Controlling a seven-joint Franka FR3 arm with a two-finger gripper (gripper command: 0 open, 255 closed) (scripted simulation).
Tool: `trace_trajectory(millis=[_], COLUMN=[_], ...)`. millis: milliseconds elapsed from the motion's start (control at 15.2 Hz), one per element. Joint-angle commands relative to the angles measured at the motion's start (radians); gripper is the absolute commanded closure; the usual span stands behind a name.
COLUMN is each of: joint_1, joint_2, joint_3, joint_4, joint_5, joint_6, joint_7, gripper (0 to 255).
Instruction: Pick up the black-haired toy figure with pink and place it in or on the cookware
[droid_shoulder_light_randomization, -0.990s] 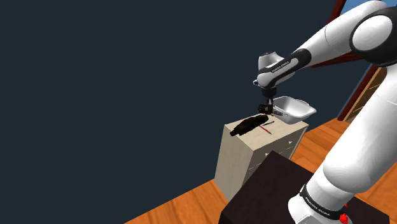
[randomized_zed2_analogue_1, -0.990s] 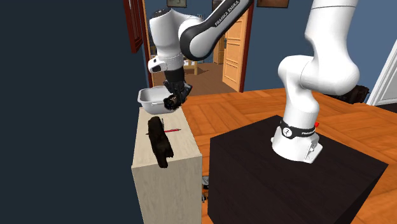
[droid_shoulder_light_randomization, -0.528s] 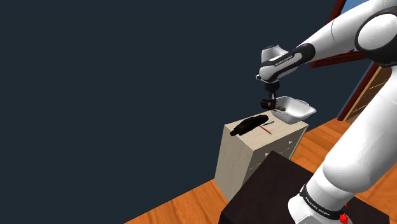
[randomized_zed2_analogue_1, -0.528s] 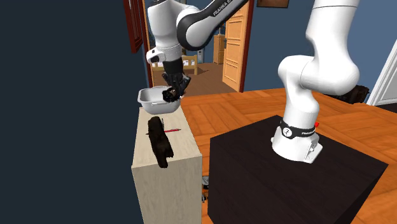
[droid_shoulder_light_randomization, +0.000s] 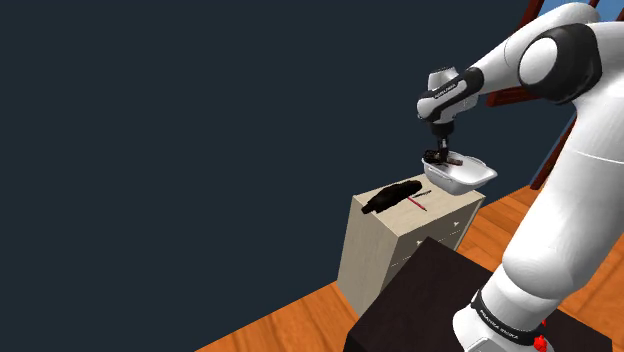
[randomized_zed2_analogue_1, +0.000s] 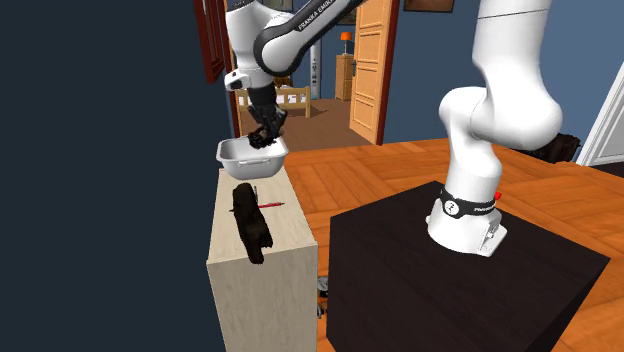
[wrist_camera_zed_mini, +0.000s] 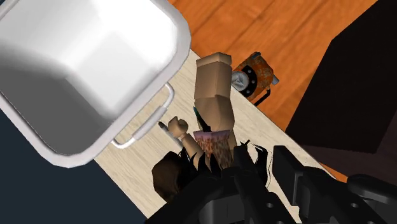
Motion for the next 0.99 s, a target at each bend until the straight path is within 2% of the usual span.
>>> trace_trajectory(millis=[0,528,924], joint_1=[-0.034,-0.205,-0.372], joint_2=[0.061,0.297,0.503], joint_3=[-0.015,-0.020,0.010], joint_4=[0.071,0.370,0.687], joint_5=[0.040,0.197,0.305], joint_6=[0.001,-0.033,-0.122], joint_7=[-0.071,-0.301,-0.437], gripper=[255,255,255])
